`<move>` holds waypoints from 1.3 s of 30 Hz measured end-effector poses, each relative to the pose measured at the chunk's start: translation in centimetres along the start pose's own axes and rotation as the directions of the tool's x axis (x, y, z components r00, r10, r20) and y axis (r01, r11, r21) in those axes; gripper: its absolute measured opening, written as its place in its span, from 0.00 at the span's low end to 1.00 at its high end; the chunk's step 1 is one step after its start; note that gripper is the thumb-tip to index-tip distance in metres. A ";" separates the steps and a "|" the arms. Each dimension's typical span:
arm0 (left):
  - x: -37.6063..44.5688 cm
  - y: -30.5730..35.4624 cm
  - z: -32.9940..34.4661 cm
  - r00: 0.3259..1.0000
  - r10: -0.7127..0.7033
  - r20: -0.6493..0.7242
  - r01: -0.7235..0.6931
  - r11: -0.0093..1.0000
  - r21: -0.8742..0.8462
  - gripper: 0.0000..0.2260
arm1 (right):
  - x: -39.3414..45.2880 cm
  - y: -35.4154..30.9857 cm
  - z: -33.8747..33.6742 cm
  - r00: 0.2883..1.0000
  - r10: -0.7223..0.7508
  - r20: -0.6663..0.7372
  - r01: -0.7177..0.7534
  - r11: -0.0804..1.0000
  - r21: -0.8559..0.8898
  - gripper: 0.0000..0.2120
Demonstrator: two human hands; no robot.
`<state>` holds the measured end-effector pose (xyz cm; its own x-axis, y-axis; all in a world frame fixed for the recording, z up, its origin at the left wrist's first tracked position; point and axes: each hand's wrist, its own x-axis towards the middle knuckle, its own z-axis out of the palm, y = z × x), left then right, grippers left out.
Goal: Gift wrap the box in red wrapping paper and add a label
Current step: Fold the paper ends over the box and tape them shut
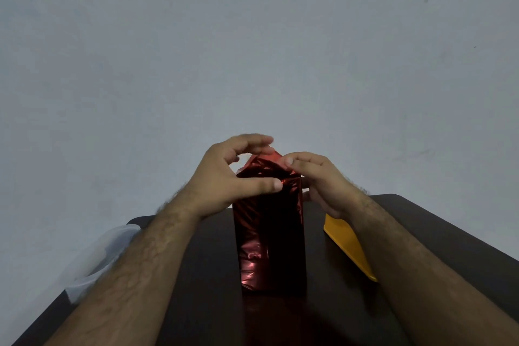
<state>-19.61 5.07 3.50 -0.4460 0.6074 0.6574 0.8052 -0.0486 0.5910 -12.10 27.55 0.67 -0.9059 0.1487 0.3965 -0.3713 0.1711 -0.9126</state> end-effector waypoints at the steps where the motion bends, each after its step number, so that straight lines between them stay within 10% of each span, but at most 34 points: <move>1: -0.1 0.3 0.4 0.999 0.029 -0.015 -0.029 0.999 0.032 0.25 | 0.0 -0.1 0.1 1.000 0.002 0.004 -0.002 1.000 0.000 0.18; 12: 0.2 -1.5 2.4 0.935 0.295 -0.197 -0.301 0.954 -0.001 0.05 | -0.1 -0.3 0.2 0.999 0.046 0.004 -0.046 0.999 0.019 0.18; 20: 0.1 -1.7 0.7 0.935 0.322 0.146 -0.329 0.944 0.024 0.12 | 0.1 -0.3 -0.5 0.999 0.039 -0.002 -0.039 0.998 -0.040 0.15; 26: 0.5 -0.7 0.9 0.941 -0.068 -0.330 -0.022 0.965 -0.262 0.07 | 0.2 -0.5 -0.9 0.999 -0.001 0.038 0.005 0.994 -0.111 0.15; 33: 0.2 -1.0 0.5 0.980 -0.192 0.048 0.196 0.977 -0.086 0.19 | -0.2 -0.9 -1.0 0.995 -0.032 0.090 0.045 0.989 -0.141 0.17; 39: 0.3 -0.9 0.8 0.989 -0.112 0.095 0.118 0.991 -0.061 0.16 | -0.2 -1.2 -1.2 0.995 -0.043 0.094 0.057 0.986 -0.158 0.18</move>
<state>-20.21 5.94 2.81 -0.4946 0.6813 0.5397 0.7213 -0.0247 0.6922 -11.23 28.48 1.76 -0.9043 0.0495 0.4240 -0.3857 0.3311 -0.8612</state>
